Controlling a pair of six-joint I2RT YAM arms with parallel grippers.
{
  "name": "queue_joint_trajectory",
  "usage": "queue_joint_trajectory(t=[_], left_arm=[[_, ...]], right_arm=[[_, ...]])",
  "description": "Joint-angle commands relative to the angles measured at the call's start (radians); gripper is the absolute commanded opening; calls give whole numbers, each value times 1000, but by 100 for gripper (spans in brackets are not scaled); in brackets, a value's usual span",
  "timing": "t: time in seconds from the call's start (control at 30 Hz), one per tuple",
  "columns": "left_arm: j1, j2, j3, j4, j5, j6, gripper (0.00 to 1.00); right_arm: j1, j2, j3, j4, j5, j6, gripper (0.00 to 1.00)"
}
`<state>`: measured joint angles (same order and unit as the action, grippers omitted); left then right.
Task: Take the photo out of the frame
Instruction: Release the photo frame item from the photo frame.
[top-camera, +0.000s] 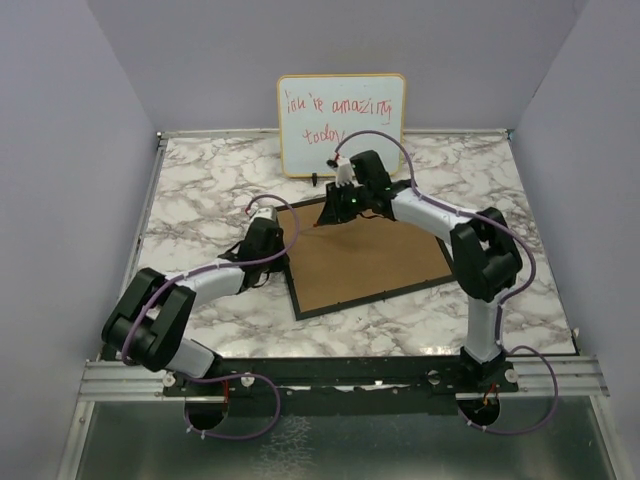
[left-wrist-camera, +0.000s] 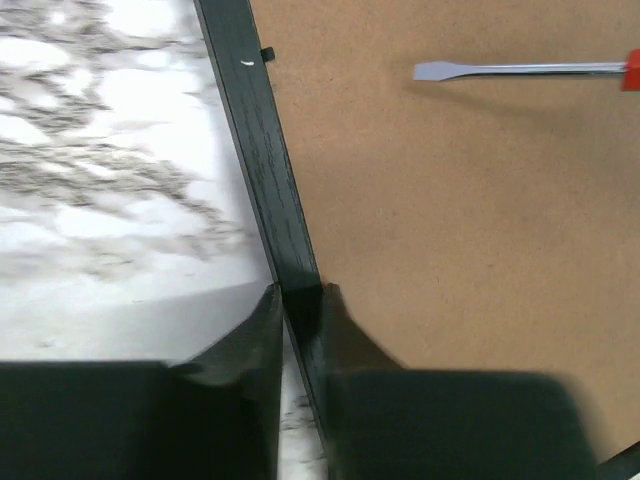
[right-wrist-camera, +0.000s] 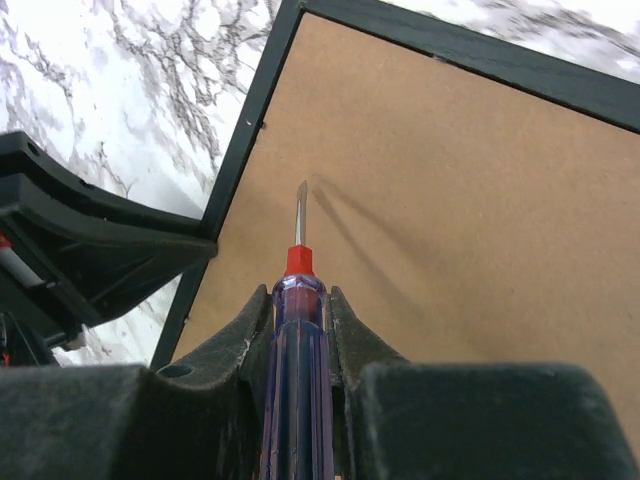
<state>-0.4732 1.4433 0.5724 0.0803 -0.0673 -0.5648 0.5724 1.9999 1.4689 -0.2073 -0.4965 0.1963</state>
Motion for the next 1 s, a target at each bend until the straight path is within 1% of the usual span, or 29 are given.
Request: queue_joint_trajectory(t=[0.0,0.1,0.17,0.37,0.57,0.67,0.8,0.87,0.97], left_arm=[[-152,112,-8,-255,-46,26,0],[-235,106,-13,-266,-63,-7,0],[-268,84,-32,-265,-62,-31,0],[-288,-42,-85,-271,-56,-83,0],[-288,-65,-103,-287,-80,-107,0],[-288,-81,-117,-299,-115,-130,0],[-286,-114,-147,-290,-143,-156,0],[-286,-123,-158,-284,-145,-164,0],[-286,-133,-173,-278,-143,-176,0]], right_arm=[[-46,-168,-125,24,68,32,1],[-88,-255,-218,18,65,37,1],[-108,-295,-260,11,59,31,1],[-121,-343,-332,18,-28,-16,1],[-121,-370,-444,170,-103,17,1],[-120,-376,-494,246,-139,55,1],[-119,-388,-556,327,-141,108,1],[-120,-380,-570,354,-152,123,1],[-120,-347,-590,440,-208,162,1]])
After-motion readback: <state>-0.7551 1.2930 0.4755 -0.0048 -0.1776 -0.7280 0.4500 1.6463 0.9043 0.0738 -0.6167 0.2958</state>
